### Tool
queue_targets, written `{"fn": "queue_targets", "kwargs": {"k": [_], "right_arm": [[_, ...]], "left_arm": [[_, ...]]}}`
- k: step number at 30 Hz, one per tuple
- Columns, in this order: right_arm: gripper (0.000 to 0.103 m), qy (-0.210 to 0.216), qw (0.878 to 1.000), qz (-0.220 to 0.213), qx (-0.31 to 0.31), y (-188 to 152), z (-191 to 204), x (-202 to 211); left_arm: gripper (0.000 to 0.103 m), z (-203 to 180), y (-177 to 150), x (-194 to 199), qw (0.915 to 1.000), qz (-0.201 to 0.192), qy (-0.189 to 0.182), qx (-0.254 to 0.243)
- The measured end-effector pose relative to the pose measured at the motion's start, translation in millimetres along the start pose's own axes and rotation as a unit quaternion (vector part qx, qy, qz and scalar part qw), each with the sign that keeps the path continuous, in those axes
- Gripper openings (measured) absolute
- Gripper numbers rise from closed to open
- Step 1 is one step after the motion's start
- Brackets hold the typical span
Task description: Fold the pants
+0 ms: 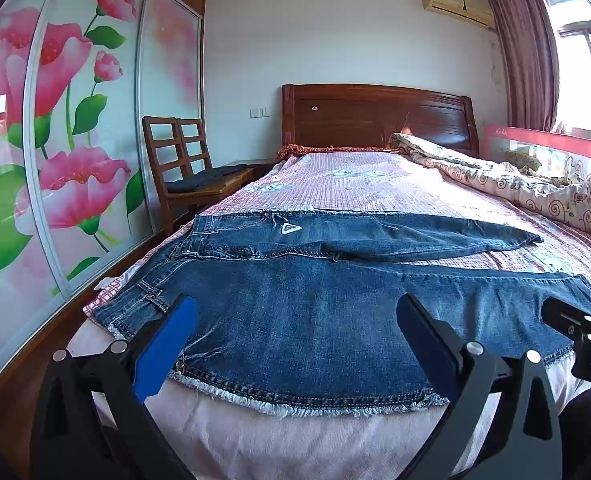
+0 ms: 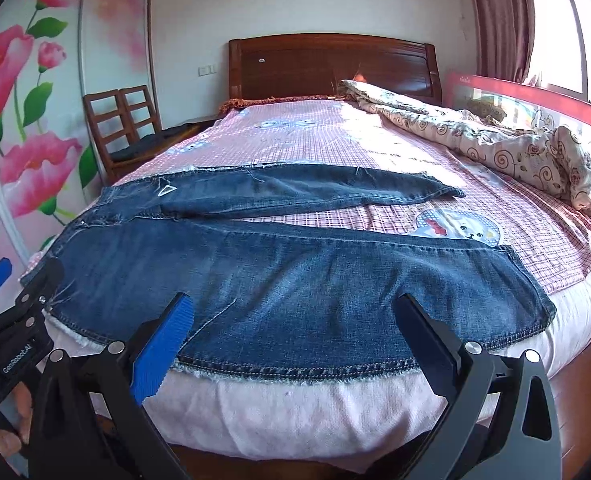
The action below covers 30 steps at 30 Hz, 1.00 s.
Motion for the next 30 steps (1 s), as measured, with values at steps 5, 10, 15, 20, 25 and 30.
{"fn": "queue_targets", "kwargs": {"k": [5, 10, 15, 20, 25, 30], "right_arm": [[0.1, 0.014, 1.0, 0.001, -0.007, -0.8, 4.4, 2.1], [0.1, 0.019, 1.0, 0.003, -0.007, -0.3, 6.4, 3.6], [0.1, 0.017, 1.0, 0.006, -0.006, 0.0, 5.1, 3.1], [0.1, 0.018, 1.0, 0.005, -0.008, -0.5, 4.7, 2.8], [0.1, 0.017, 1.0, 0.007, -0.007, -0.8, 4.7, 2.2], [0.1, 0.018, 1.0, 0.014, -0.012, -1.6, 1.7, -1.2]], "left_arm": [[0.1, 1.5, 1.5, -0.9, 1.0, 0.0, 0.001, 0.002], [0.1, 0.9, 2.4, -1.5, 1.0, -0.001, 0.002, 0.001], [0.1, 1.2, 2.3, -2.9, 1.0, 0.001, 0.002, 0.001], [0.1, 1.0, 1.1, -2.2, 1.0, 0.001, 0.001, 0.0], [0.1, 1.6, 0.4, -2.1, 1.0, 0.003, 0.001, 0.0], [0.1, 1.6, -2.1, -5.6, 1.0, 0.009, 0.003, -0.001]]}}
Point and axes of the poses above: each gripper's, at about its wrist camera, not at the fingertips, and x roughly against the way its jaws point, z to its left, y to its top, the point moved 6 cm from there along -x, roughly the way its jaws point, and after that the axes turned 8 degrees about -z, right-handed, at the moved point
